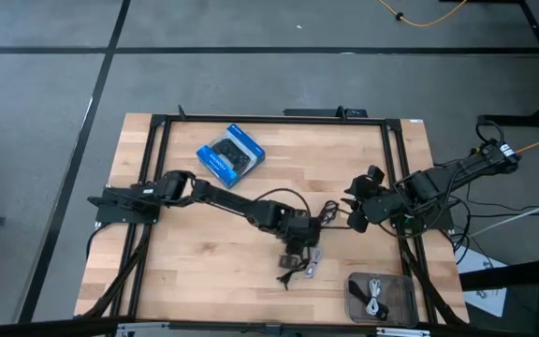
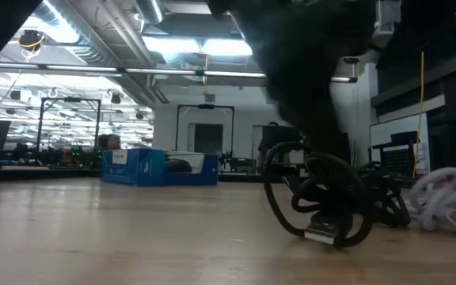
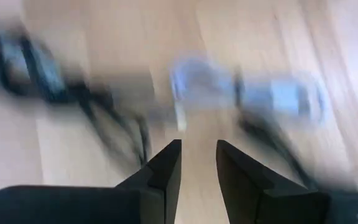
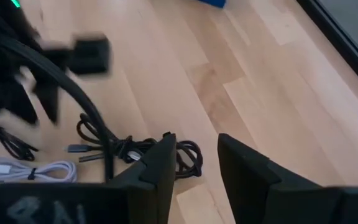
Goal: Pick and place USB-C Cables
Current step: Put the bottom black charger cable into the black bin
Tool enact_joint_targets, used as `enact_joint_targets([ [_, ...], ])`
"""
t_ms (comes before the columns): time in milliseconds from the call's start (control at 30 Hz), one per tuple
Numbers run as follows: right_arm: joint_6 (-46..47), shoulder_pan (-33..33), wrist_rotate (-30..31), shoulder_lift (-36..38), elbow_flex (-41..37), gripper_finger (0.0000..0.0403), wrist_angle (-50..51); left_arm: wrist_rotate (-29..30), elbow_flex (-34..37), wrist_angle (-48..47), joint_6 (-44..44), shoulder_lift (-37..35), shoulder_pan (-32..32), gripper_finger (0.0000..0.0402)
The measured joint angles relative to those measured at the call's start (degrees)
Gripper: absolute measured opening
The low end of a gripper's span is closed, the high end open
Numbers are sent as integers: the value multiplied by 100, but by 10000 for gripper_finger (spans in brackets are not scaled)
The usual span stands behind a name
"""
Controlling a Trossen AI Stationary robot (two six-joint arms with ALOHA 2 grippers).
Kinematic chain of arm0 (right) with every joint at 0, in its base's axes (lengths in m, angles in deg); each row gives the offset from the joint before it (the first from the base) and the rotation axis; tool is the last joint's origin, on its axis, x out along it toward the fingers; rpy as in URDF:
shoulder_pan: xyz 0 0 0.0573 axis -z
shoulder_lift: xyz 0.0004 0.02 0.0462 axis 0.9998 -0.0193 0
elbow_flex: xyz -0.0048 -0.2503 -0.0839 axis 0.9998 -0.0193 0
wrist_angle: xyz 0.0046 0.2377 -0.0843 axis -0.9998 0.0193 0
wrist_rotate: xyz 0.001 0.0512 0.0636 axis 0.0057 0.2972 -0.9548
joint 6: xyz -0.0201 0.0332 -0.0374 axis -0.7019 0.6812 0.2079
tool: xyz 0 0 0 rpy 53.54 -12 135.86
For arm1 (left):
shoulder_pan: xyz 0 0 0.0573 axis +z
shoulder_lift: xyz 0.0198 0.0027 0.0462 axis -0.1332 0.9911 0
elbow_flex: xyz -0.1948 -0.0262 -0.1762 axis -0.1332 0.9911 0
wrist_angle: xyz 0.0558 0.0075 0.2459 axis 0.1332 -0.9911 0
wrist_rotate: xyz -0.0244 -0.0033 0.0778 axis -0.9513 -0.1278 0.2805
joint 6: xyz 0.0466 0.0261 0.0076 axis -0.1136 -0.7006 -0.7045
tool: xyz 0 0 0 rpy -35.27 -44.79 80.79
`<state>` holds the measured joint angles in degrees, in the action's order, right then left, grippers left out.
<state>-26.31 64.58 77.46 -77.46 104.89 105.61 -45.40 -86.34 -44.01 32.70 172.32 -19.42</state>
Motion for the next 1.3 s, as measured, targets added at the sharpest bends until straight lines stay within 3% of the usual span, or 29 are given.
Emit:
enact_joint_targets([
  [167,355,0,60,-5,0,124,558,-104,-501,-2150,436,-30,-203,93],
  [333,598,0,59,-39,-107,124,935,50,-510,-3780,558,-60,-509,93],
  [500,436,69,-295,-89,-670,124,-82,172,-412,-5106,564,-416,-652,91],
  [633,-309,248,-927,-241,-1402,124,-1803,296,-89,-5023,579,-921,-628,81],
  [767,-1033,473,-1394,-449,-1801,124,-3227,949,417,-4857,908,-1575,-557,73],
  [1000,-2115,601,-3373,-1199,-1791,125,-5649,1842,1616,-4419,1845,-2835,-533,70],
  [1300,-3321,612,-4298,-3267,-407,125,-5046,2284,2783,-3567,2272,-3950,-580,70],
])
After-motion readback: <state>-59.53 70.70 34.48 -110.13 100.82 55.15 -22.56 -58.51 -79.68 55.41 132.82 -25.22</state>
